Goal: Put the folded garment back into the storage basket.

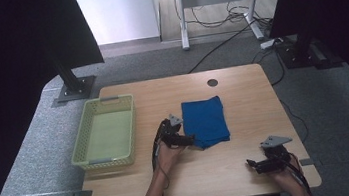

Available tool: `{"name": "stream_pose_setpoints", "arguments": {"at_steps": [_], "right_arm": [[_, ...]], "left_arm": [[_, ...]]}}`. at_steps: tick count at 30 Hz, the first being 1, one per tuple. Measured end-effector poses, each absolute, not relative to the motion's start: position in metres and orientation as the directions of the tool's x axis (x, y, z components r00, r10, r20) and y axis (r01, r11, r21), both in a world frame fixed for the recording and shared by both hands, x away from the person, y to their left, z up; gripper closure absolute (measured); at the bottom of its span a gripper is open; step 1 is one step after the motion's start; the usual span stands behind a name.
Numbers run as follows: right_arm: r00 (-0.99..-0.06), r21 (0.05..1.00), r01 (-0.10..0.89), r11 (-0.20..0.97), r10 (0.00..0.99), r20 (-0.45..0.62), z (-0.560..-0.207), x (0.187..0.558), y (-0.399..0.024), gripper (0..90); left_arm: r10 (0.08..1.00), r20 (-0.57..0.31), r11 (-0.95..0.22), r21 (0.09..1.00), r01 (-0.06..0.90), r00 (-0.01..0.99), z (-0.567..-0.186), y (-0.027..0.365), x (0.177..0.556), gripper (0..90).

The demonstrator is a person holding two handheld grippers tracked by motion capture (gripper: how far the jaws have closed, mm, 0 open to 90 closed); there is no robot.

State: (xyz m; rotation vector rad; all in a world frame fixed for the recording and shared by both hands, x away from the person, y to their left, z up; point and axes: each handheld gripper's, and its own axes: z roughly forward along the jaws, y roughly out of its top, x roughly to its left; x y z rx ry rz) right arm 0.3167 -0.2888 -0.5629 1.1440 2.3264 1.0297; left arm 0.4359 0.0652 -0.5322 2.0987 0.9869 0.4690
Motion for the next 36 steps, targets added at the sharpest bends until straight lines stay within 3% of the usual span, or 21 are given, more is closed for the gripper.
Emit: {"name": "stream_pose_setpoints", "arguments": {"at_steps": [8, 17, 20, 24, 36], "right_arm": [[-0.616, 0.738, 0.534, 0.412, 0.788, 0.006, -0.563, 0.316, -0.289, 8.6], [-0.616, 0.738, 0.534, 0.413, 0.787, 0.006, -0.563, 0.316, -0.289, 8.6], [-0.616, 0.738, 0.534, 0.413, 0.787, 0.006, -0.563, 0.316, -0.289, 8.6], [-0.616, 0.738, 0.534, 0.413, 0.787, 0.006, -0.563, 0.316, -0.289, 8.6], [-0.618, 0.738, 0.533, 0.414, 0.786, 0.005, -0.563, 0.316, -0.289, 8.6]], "left_arm": [[0.769, 0.081, -0.49, 0.71, 0.505, 0.634, -0.546, 0.06, 0.439, 7.2], [0.764, 0.056, -0.5, 0.681, 0.536, 0.642, -0.544, 0.068, 0.425, 8.0], [0.739, 0.123, -0.558, 0.663, 0.499, 0.663, -0.537, 0.061, 0.419, 9.4], [0.713, 0.058, -0.522, 0.709, 0.474, 0.699, -0.532, 0.049, 0.421, 9.1], [0.698, 0.005, -0.516, 0.697, 0.499, 0.716, -0.549, 0.042, 0.433, 9.7]]}}
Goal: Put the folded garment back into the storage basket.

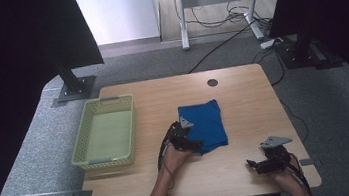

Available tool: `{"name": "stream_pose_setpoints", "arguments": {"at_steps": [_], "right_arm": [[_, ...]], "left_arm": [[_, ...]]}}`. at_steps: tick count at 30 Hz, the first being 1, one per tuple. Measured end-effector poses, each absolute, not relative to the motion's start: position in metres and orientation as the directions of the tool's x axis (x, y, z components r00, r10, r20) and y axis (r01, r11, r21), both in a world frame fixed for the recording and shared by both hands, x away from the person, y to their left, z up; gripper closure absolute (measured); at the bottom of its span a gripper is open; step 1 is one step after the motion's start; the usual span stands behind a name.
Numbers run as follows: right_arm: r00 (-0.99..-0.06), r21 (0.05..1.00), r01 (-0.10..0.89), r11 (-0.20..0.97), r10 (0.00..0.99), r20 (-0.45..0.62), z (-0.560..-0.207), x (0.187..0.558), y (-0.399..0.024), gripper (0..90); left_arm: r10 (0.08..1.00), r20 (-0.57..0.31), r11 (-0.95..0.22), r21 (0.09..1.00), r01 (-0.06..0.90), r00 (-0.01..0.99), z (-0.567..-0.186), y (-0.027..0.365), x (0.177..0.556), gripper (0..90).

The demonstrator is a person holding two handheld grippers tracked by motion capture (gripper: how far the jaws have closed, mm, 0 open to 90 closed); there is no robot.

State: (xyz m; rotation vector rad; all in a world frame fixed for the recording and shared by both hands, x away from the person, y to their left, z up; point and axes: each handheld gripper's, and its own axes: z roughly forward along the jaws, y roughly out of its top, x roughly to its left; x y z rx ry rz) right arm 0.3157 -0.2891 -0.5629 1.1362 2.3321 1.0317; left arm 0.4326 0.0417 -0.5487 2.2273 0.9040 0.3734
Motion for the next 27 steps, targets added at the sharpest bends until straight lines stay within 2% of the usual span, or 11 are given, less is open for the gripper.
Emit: {"name": "stream_pose_setpoints", "arguments": {"at_steps": [9, 19, 27], "right_arm": [[-0.618, 0.738, 0.533, 0.414, 0.786, 0.005, -0.563, 0.316, -0.289, 8.6], [-0.618, 0.738, 0.532, 0.414, 0.786, 0.005, -0.563, 0.316, -0.289, 8.6], [-0.619, 0.738, 0.532, 0.414, 0.785, 0.005, -0.563, 0.316, -0.289, 8.6]], "left_arm": [[0.712, 0.01, -0.518, 0.682, 0.516, 0.702, -0.547, 0.05, 0.417, 9.7], [0.714, 0.02, -0.508, 0.702, 0.499, 0.7, -0.551, 0.037, 0.426, 7.8], [0.736, 0.021, -0.498, 0.694, 0.52, 0.676, -0.55, 0.047, 0.409, 7.9]]}}
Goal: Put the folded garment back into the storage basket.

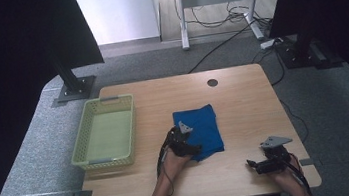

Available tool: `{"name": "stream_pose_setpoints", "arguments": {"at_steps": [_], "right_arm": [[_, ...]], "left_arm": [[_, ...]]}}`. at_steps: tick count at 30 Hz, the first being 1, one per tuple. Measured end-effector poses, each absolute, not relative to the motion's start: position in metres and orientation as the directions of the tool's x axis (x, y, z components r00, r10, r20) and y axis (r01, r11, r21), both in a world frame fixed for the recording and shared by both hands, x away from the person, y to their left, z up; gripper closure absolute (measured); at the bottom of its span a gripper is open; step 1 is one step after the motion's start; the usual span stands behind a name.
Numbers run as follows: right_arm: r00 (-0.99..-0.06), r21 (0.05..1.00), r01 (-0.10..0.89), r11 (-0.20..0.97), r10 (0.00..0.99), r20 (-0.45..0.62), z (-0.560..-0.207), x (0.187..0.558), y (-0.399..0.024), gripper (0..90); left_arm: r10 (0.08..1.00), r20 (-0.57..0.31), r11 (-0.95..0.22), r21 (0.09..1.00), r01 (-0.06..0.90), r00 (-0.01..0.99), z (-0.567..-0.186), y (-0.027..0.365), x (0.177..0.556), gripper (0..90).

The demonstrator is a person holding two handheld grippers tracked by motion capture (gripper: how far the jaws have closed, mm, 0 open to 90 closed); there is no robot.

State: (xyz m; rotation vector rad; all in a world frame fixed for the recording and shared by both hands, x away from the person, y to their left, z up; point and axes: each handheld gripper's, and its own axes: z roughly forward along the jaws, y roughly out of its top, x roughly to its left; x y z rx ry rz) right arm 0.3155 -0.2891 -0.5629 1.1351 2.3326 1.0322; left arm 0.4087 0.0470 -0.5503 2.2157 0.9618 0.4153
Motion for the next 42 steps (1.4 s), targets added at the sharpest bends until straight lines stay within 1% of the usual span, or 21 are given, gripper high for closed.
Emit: {"name": "stream_pose_setpoints", "arguments": {"at_steps": [3, 5, 9, 12, 14, 24, 29, 32, 33, 35, 42], "right_arm": [[-0.618, 0.739, 0.532, 0.414, 0.786, 0.005, -0.563, 0.316, -0.289, 8.6], [-0.618, 0.739, 0.532, 0.414, 0.786, 0.006, -0.563, 0.316, -0.289, 8.6], [-0.618, 0.738, 0.532, 0.414, 0.786, 0.006, -0.563, 0.316, -0.289, 8.6], [-0.619, 0.739, 0.532, 0.414, 0.786, 0.005, -0.563, 0.316, -0.289, 8.6], [-0.619, 0.739, 0.532, 0.414, 0.786, 0.006, -0.563, 0.315, -0.289, 8.6], [-0.619, 0.738, 0.532, 0.415, 0.785, 0.005, -0.563, 0.315, -0.289, 8.6], [-0.619, 0.738, 0.532, 0.415, 0.785, 0.005, -0.563, 0.315, -0.289, 8.6], [-0.62, 0.738, 0.532, 0.415, 0.785, 0.005, -0.563, 0.315, -0.289, 8.6], [-0.62, 0.738, 0.532, 0.415, 0.785, 0.005, -0.563, 0.315, -0.289, 8.6], [-0.62, 0.738, 0.532, 0.415, 0.785, 0.005, -0.563, 0.315, -0.289, 8.6], [-0.62, 0.738, 0.532, 0.415, 0.785, 0.005, -0.563, 0.315, -0.289, 8.6]], "left_arm": [[0.728, 0.023, -0.517, 0.674, 0.527, 0.685, -0.548, 0.05, 0.406, 8.1], [0.724, 0.029, -0.529, 0.665, 0.527, 0.689, -0.545, 0.05, 0.407, 9.8], [0.732, 0.032, -0.516, 0.677, 0.524, 0.68, -0.541, 0.042, 0.417, 9.3], [0.738, 0.042, -0.518, 0.675, 0.526, 0.673, -0.545, 0.035, 0.429, 9.2], [0.741, 0.022, -0.505, 0.678, 0.535, 0.672, -0.548, 0.035, 0.432, 7.9], [0.736, 0.025, -0.525, 0.652, 0.546, 0.677, -0.546, 0.054, 0.412, 7.9], [0.728, 0.03, -0.529, 0.659, 0.534, 0.685, -0.541, 0.057, 0.414, 8.7], [0.732, 0.005, -0.507, 0.671, 0.54, 0.681, -0.538, 0.054, 0.422, 5.0], [0.729, 0.006, -0.514, 0.665, 0.542, 0.685, -0.539, 0.052, 0.425, 2.4], [0.729, 0.011, -0.523, 0.654, 0.547, 0.685, -0.54, 0.048, 0.43, 0.3], [0.73, 0.001, -0.522, 0.646, 0.557, 0.683, -0.54, 0.037, 0.441, 0.0]]}}
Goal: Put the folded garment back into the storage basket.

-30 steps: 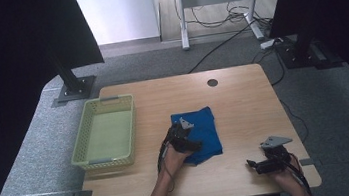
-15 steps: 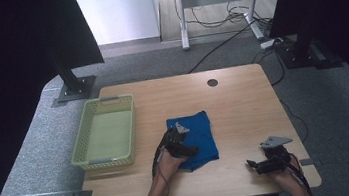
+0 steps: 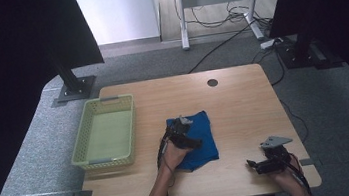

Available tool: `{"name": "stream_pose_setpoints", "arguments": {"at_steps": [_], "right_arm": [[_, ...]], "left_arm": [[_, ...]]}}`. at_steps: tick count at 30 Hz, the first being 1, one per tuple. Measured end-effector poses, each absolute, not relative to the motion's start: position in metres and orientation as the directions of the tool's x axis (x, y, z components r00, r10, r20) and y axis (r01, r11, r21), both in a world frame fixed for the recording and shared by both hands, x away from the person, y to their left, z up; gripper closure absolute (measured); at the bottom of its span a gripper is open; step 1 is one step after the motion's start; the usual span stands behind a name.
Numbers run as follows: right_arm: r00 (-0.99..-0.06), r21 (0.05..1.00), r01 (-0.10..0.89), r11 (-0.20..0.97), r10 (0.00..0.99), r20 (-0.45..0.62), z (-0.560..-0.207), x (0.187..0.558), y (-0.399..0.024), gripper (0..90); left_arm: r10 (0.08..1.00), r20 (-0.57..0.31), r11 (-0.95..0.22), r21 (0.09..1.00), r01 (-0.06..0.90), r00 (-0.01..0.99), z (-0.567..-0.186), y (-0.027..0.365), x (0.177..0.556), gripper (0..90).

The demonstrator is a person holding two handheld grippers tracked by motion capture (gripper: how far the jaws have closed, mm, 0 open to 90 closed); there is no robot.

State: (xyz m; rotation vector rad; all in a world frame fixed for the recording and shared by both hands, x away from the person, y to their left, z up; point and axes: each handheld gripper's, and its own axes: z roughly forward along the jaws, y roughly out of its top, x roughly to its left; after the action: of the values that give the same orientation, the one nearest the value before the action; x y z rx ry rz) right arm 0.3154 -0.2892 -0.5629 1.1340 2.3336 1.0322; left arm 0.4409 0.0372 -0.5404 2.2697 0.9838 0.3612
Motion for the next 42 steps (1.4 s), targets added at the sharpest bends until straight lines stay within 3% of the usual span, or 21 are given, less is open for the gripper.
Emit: {"name": "stream_pose_setpoints", "arguments": {"at_steps": [4, 14, 25, 30, 42], "right_arm": [[-0.62, 0.738, 0.532, 0.415, 0.785, 0.005, -0.563, 0.315, -0.289, 8.6], [-0.62, 0.738, 0.532, 0.415, 0.785, 0.005, -0.563, 0.315, -0.289, 8.6], [-0.62, 0.738, 0.532, 0.415, 0.785, 0.005, -0.563, 0.315, -0.289, 8.6], [-0.62, 0.738, 0.532, 0.415, 0.785, 0.005, -0.563, 0.315, -0.289, 8.6], [-0.62, 0.738, 0.532, 0.415, 0.785, 0.005, -0.563, 0.315, -0.289, 8.6]], "left_arm": [[0.74, 0.03, -0.533, 0.634, 0.56, 0.671, -0.543, 0.034, 0.444, 0.0], [0.75, 0.004, -0.52, 0.623, 0.584, 0.662, -0.544, 0.035, 0.445, 0.8], [0.744, -0.019, -0.522, 0.608, 0.599, 0.668, -0.532, 0.041, 0.444, 45.3], [0.718, -0.045, -0.527, 0.617, 0.585, 0.695, -0.532, 0.043, 0.443, 70.4], [0.705, -0.032, -0.544, 0.616, 0.57, 0.708, -0.528, 0.043, 0.442, 73.6]]}}
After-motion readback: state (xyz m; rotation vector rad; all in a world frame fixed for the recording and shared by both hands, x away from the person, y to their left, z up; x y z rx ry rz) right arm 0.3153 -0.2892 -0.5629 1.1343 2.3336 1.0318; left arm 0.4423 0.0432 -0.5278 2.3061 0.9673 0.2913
